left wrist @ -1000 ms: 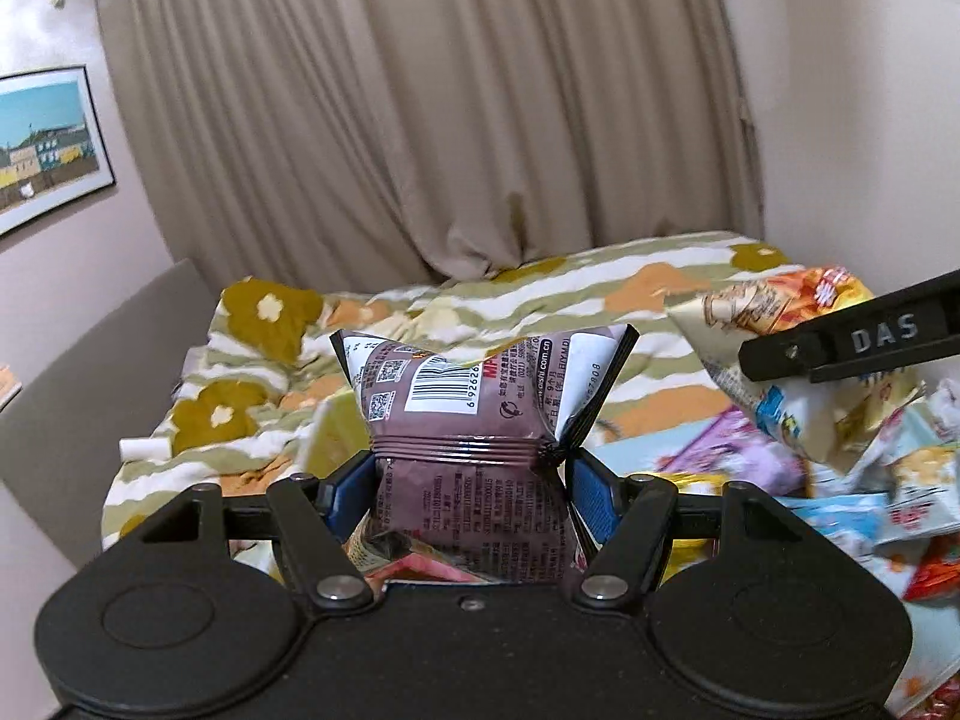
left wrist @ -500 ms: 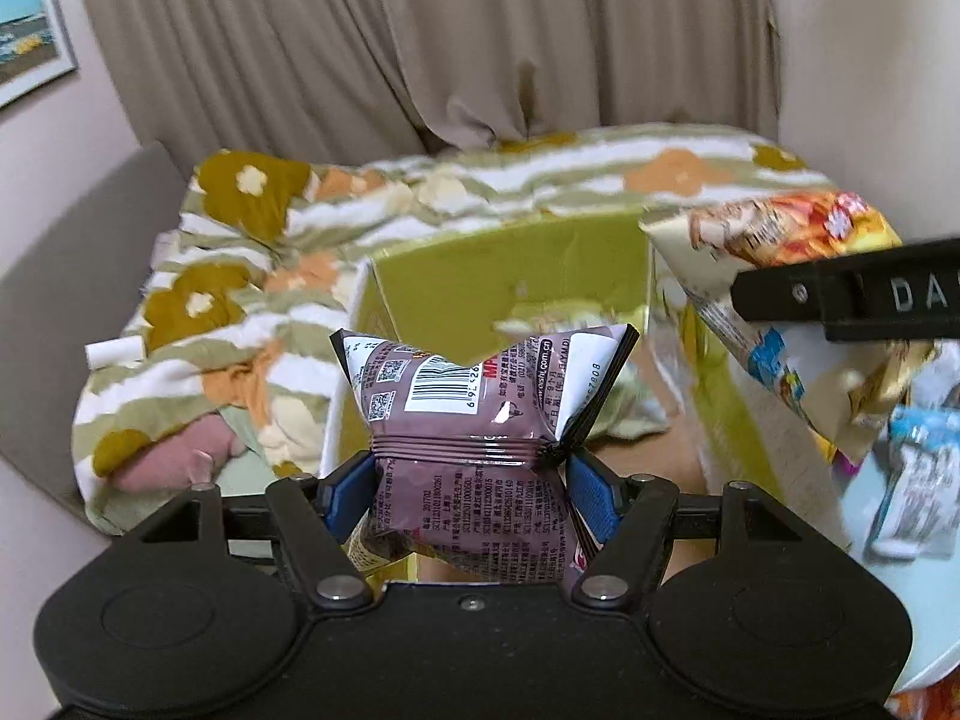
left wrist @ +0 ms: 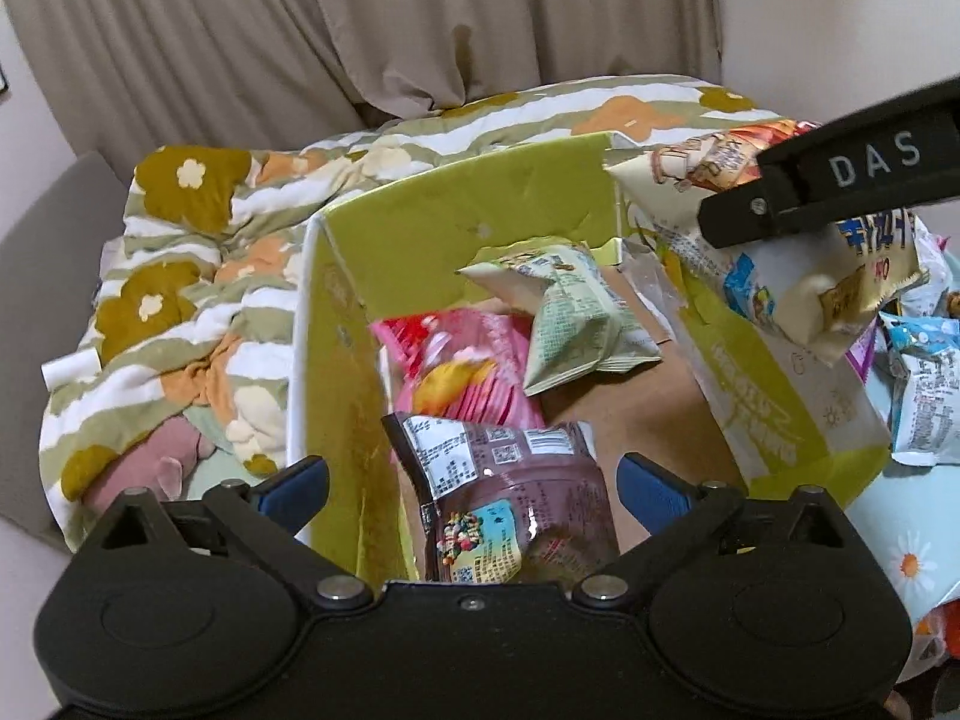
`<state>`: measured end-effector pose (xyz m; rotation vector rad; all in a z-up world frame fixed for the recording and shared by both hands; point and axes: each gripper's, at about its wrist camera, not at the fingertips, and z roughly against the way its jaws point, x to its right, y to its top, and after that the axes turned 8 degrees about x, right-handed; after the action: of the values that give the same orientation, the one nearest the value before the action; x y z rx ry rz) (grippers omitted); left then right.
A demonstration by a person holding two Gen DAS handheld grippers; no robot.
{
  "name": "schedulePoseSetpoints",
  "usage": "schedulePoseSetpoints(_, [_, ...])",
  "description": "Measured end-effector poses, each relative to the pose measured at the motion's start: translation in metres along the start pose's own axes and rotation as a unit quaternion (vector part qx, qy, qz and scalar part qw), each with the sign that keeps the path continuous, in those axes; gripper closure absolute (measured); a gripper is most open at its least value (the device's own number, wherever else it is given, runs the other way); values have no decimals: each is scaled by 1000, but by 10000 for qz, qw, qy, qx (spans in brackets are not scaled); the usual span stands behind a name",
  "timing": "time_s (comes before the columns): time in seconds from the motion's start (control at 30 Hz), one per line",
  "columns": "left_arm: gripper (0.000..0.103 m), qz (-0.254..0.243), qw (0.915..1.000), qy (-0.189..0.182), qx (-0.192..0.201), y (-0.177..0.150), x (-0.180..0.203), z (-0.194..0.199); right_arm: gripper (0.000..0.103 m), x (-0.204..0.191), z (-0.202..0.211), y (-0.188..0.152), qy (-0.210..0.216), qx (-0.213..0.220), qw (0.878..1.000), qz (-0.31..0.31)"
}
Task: Organize snacks
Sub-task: 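Lower both bags into the yellow box and open both tools, then move both tools back toward the remaining snack bags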
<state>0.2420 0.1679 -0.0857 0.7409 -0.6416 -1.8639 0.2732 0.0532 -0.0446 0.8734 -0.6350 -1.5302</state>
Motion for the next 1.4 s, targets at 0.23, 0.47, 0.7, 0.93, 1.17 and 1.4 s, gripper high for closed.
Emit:
schedulePoseSetpoints(0.23, [0,637,9978,133,161,3,-26,14,30,-10,-6,3,141,-54,9998,126])
schedulePoseSetpoints(0.47, [0,831,9949,402,418,6,-33,25,30,-20,-22,0,490,-135,9985,180])
schedulePoseSetpoints(0.7, [0,923,9936,553,331,1,-32,23,0,-16,-34,-7,713,-302,9970,42])
schedulePoseSetpoints(0.93, [0,1192,9907,625,200,-9,-31,22,0,-10,-32,-18,770,-69,9970,-2])
schedulePoseSetpoints(1.17, [0,1235,9892,693,371,-4,-27,32,0,-3,-18,-17,984,259,9948,-20])
schedulePoseSetpoints(1.4, [0,1214,9883,593,710,5,-26,53,0,0,5,-7,1012,411,9940,-8])
